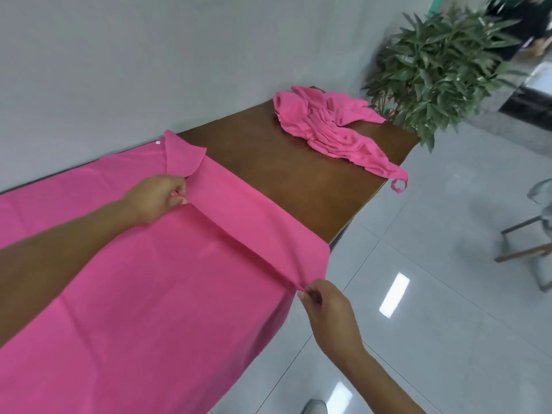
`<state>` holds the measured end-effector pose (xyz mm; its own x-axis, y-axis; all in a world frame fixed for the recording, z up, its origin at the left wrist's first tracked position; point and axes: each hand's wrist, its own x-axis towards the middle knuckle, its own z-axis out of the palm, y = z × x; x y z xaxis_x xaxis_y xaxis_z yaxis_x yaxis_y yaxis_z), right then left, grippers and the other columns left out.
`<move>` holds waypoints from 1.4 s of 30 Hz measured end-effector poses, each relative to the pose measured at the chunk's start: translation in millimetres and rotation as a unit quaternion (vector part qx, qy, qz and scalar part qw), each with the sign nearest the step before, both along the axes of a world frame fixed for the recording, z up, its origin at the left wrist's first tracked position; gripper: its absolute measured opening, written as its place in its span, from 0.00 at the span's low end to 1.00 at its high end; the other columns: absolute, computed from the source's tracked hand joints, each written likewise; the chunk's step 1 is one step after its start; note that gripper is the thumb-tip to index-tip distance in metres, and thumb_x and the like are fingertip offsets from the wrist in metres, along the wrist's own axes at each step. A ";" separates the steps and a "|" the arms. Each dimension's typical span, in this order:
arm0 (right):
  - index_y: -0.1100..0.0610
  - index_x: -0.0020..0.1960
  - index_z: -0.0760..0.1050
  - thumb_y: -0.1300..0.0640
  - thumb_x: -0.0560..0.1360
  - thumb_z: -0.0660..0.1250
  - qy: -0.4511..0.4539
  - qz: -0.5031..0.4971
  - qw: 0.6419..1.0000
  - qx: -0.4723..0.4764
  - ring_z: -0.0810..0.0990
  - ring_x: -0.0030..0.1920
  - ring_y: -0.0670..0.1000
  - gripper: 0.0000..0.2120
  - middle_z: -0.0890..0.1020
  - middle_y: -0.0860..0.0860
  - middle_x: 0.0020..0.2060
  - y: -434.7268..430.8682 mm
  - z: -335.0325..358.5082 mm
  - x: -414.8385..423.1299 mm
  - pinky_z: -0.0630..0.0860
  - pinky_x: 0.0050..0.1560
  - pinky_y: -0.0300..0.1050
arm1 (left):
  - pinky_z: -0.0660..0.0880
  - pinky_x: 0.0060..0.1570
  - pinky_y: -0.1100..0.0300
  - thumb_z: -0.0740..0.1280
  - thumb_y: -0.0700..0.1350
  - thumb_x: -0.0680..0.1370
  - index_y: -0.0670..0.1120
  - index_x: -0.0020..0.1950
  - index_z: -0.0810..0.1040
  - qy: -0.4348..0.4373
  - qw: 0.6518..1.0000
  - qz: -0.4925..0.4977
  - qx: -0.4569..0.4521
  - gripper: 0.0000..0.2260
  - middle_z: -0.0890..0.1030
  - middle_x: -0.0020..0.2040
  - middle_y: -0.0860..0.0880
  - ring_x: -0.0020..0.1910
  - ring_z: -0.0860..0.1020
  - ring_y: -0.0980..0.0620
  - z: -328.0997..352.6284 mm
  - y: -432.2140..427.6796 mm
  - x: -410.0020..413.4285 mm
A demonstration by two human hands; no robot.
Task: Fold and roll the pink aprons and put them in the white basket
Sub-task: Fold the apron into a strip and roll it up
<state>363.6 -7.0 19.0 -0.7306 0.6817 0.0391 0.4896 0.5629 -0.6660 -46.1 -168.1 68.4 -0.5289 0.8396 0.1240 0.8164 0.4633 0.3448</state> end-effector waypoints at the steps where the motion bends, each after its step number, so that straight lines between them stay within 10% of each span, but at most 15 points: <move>1: 0.46 0.39 0.69 0.50 0.81 0.66 0.003 -0.004 1.000 -0.002 0.74 0.37 0.47 0.13 0.75 0.44 0.35 -7.3 1.8 0.2 0.71 0.36 0.40 | 0.77 0.45 0.48 0.76 0.42 0.75 0.45 0.43 0.78 -0.002 1.000 -0.002 0.001 0.07 0.82 0.41 0.49 0.42 0.79 0.45 1.0 -5.9 -0.5; 42: 0.49 0.37 0.70 0.52 0.81 0.66 0.059 0.317 0.940 -0.111 0.68 0.32 0.45 0.14 0.73 0.41 0.30 -266.3 39.7 103.5 0.65 0.33 0.39 | 0.72 0.47 0.57 0.74 0.34 0.74 0.40 0.44 0.84 0.080 0.966 0.245 -0.025 0.02 0.83 0.42 0.48 0.45 0.80 0.49 132.9 -365.5 200.3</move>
